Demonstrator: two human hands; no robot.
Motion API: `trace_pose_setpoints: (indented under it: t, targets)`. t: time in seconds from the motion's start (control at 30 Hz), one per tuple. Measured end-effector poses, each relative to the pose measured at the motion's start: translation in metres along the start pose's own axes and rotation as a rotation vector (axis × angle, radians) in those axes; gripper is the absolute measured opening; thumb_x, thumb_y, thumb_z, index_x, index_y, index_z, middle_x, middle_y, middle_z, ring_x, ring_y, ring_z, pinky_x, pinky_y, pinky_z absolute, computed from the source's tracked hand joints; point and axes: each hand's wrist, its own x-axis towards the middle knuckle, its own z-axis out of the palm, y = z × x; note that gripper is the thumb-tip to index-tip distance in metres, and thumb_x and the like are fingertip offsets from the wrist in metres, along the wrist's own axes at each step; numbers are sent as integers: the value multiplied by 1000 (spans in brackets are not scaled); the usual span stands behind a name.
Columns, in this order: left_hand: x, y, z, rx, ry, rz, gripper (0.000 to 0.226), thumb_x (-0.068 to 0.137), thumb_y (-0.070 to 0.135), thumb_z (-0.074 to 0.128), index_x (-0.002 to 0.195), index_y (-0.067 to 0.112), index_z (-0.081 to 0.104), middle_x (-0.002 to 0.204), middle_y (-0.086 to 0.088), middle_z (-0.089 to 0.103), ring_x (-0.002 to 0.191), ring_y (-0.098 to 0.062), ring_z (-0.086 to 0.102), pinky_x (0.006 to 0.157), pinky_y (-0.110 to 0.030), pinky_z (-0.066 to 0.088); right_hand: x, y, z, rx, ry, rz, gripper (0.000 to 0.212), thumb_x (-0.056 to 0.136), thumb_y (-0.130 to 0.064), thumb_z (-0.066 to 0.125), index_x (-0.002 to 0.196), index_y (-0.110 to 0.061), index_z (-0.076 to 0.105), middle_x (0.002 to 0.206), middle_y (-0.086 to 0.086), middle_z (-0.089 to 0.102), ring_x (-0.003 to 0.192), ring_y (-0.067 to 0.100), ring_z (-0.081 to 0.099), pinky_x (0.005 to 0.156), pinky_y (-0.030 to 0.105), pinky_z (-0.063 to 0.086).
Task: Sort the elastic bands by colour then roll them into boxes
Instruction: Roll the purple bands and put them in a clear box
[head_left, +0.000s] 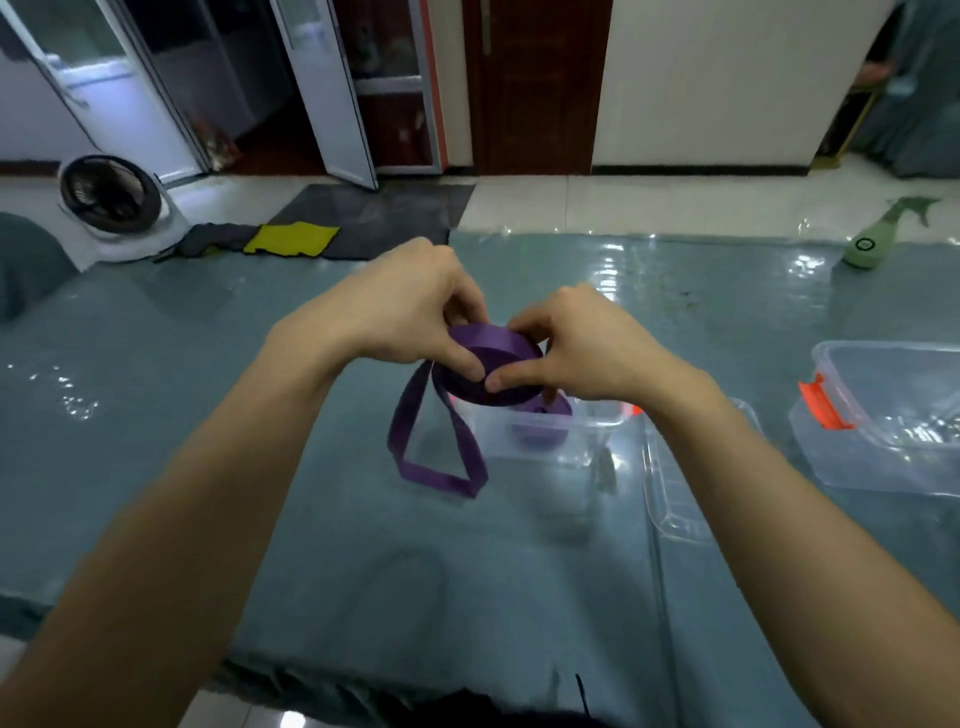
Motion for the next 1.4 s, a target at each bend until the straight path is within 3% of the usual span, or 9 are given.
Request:
trace_pose_setpoints:
  t: [0.2, 0.4, 0.47, 0.6, 0.67, 0.8, 1.07, 1.17, 1.4]
  targets:
    - [10, -46, -76, -316, 74, 76, 39, 69, 37, 101, 104, 31, 85, 95, 12, 85, 91, -8, 82, 89, -31, 66, 46, -32, -68, 293, 122, -29, 31, 78, -41, 94, 101, -24, 84, 78, 3, 82, 59, 26, 78, 58, 38, 66]
    - [23, -78, -87, -589, 153, 151, 33, 75, 30, 101, 105, 36, 87, 101, 3, 86, 97, -14, 83, 82, -18, 62, 69, -32, -77, 564, 177, -107, 41, 86, -28, 91, 125, -26, 80, 98, 16, 82, 61, 30, 75, 56, 30, 63]
    - [25, -85, -90, -609, 153, 149, 35, 73, 31, 102, 104, 35, 88, 101, 1, 86, 98, -17, 84, 84, -27, 65, 74, -31, -68, 618, 180, -82, 32, 87, -24, 89, 119, -25, 82, 99, 18, 82, 62, 33, 76, 58, 33, 64]
    - [26, -97, -88, -617, 137, 108, 41, 68, 41, 102, 105, 28, 88, 99, -9, 86, 96, -35, 78, 98, -74, 54, 81, -29, -48, 682, 200, -18, 24, 85, -27, 89, 108, -25, 84, 99, 17, 82, 64, 33, 76, 62, 35, 66]
    - [25, -102, -88, -602, 144, 102, 37, 71, 39, 101, 104, 27, 88, 97, -8, 86, 95, -28, 77, 92, -66, 61, 83, -30, -40, 685, 187, 11, 28, 84, -28, 90, 110, -22, 82, 102, 15, 82, 67, 35, 78, 62, 37, 66]
    - [22, -108, -97, -468, 65, 145, 26, 77, 29, 100, 99, 29, 88, 92, 3, 86, 89, -16, 84, 79, -22, 64, 91, -44, -32, 280, 198, 68, 68, 73, -46, 99, 130, -30, 65, 119, -3, 77, 71, 26, 81, 55, 37, 63]
    - [30, -103, -118, -101, -104, 159, 26, 74, 39, 101, 93, 31, 86, 82, 15, 83, 79, -5, 80, 79, -30, 66, 109, -55, -24, 138, 22, 121, 47, 76, -55, 94, 113, -30, 78, 90, 0, 83, 57, 28, 77, 40, 26, 48]
    - [37, -105, -116, -46, -102, 168, 25, 73, 41, 100, 92, 36, 84, 81, 19, 82, 79, -2, 79, 74, -24, 63, 117, -51, -21, 189, 9, 142, 44, 76, -45, 97, 110, -20, 81, 83, 6, 83, 65, 29, 80, 53, 30, 62]
    - [41, -134, -92, -419, 10, 101, 42, 73, 31, 102, 112, 25, 86, 99, 6, 86, 95, -13, 83, 96, -43, 67, 120, -32, -28, 419, 60, 180, 41, 77, -34, 98, 109, -12, 84, 91, 14, 83, 77, 38, 81, 65, 33, 66]
